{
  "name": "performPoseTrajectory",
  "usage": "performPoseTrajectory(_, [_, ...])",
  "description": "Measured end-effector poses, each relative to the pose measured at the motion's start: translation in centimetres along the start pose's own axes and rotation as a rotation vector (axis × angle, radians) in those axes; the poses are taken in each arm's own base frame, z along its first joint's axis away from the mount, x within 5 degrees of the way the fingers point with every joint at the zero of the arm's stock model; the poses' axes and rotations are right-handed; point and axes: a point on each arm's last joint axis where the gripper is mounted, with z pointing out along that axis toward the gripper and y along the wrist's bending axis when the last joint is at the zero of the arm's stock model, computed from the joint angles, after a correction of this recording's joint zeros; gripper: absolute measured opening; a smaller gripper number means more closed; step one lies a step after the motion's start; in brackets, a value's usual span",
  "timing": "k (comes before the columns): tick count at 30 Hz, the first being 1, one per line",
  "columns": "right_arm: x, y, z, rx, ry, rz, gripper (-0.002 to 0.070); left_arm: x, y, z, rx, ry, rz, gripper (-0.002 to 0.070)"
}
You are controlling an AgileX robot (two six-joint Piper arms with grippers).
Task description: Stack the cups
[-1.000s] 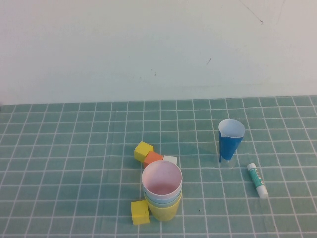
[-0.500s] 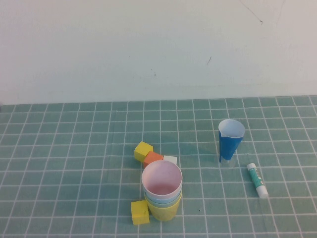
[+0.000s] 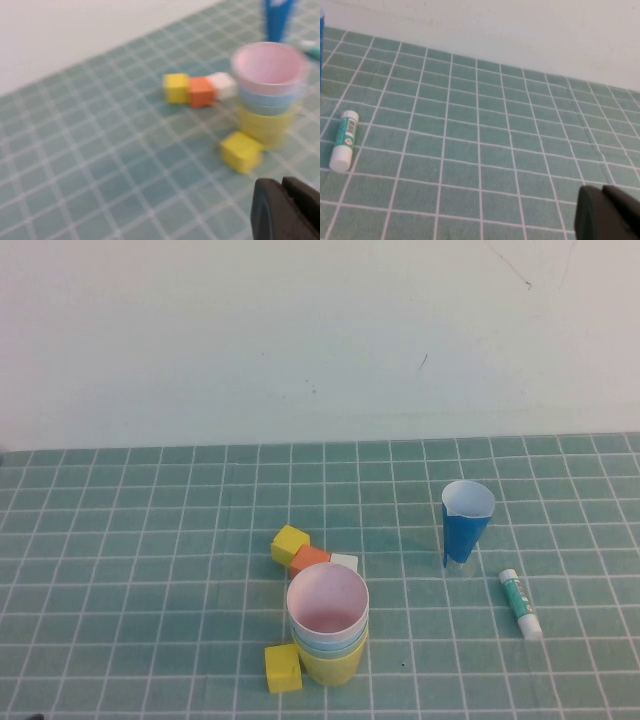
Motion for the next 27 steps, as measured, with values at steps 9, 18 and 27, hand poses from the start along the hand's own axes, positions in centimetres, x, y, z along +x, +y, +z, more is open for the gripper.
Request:
performPoseTrajectory(9, [0.0,0.0,0.0,0.000,0.000,-0.001,-0.0002,3.9,1.8,3.5,-0.283,-0.175,-0.048,-0.0002])
performPoseTrajectory(18, [0.0,0.0,0.0,0.001,0.000,-0.002,-0.0002,6.2,2.3,3.2,-0.432,-0.287,-0.145,-0.0002])
performPoseTrajectory(27, [0.0,0.0,0.0,0.002,0.000,-0.004,-0.0002,7.5,2.1,3.5,-0.424,-0.144,-0.191,-0.0002])
